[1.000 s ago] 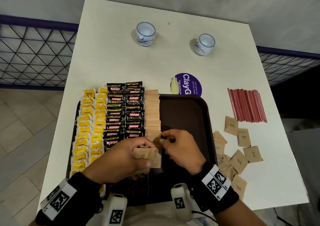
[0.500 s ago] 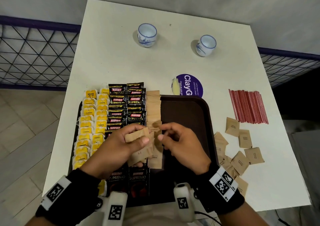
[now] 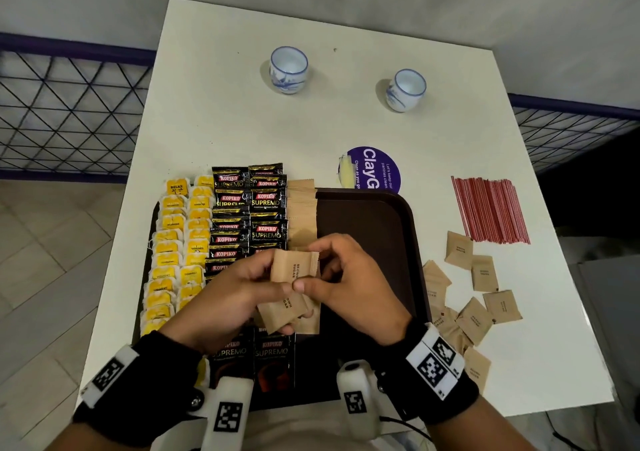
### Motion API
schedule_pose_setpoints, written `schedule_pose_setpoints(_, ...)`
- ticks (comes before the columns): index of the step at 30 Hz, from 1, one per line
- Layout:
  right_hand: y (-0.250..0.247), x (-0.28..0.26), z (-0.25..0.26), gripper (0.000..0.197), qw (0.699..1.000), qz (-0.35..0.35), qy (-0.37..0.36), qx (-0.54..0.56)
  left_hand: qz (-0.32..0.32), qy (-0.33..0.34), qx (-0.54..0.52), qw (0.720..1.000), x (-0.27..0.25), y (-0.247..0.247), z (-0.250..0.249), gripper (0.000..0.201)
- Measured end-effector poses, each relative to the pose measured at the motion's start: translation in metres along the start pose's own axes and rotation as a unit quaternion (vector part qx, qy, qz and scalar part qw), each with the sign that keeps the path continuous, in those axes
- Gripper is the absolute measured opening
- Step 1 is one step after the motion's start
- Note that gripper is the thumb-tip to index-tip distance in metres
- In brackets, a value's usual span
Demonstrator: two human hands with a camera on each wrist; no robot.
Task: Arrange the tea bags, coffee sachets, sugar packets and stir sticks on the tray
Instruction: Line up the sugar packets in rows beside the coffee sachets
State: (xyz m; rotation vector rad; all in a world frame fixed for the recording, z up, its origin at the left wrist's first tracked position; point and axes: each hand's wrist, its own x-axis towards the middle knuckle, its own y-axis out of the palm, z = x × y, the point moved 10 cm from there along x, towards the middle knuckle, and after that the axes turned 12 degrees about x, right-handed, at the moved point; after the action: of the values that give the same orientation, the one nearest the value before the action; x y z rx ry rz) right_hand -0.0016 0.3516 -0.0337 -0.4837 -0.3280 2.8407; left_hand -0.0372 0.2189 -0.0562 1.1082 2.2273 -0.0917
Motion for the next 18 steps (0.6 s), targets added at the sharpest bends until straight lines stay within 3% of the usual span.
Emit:
schedule_pose_setpoints(5, -0.009, 0.000, -0.012, 0.016, 0.993, -0.046, 0.030, 0.102, -0.031, 0.026, 0.079, 0.996, 0.001, -0.008, 0.002, 0.038)
schedule_pose_setpoints(10, -0.033, -0.003, 0.003, 0.011, 0.969, -0.081, 0.019, 0.231, -0.057, 0.033, 0.074, 0.995, -0.002, -0.021, 0.004, 0.037)
schedule_pose_setpoints(15, -0.046, -0.011, -0.014, 0.017, 0.995, -0.014, 0.068, 0.072, -0.091, 0.058, 0.091, 0.990, -0.009, -0.043, 0.000, 0.039)
schedule_pose_setpoints(18, -0.032, -0.020, -0.032, 0.016, 0.993, 0.047, 0.108, -0.014, -0.099, 0.062, 0.085, 0.990, -0.012, -0.051, 0.001, 0.039)
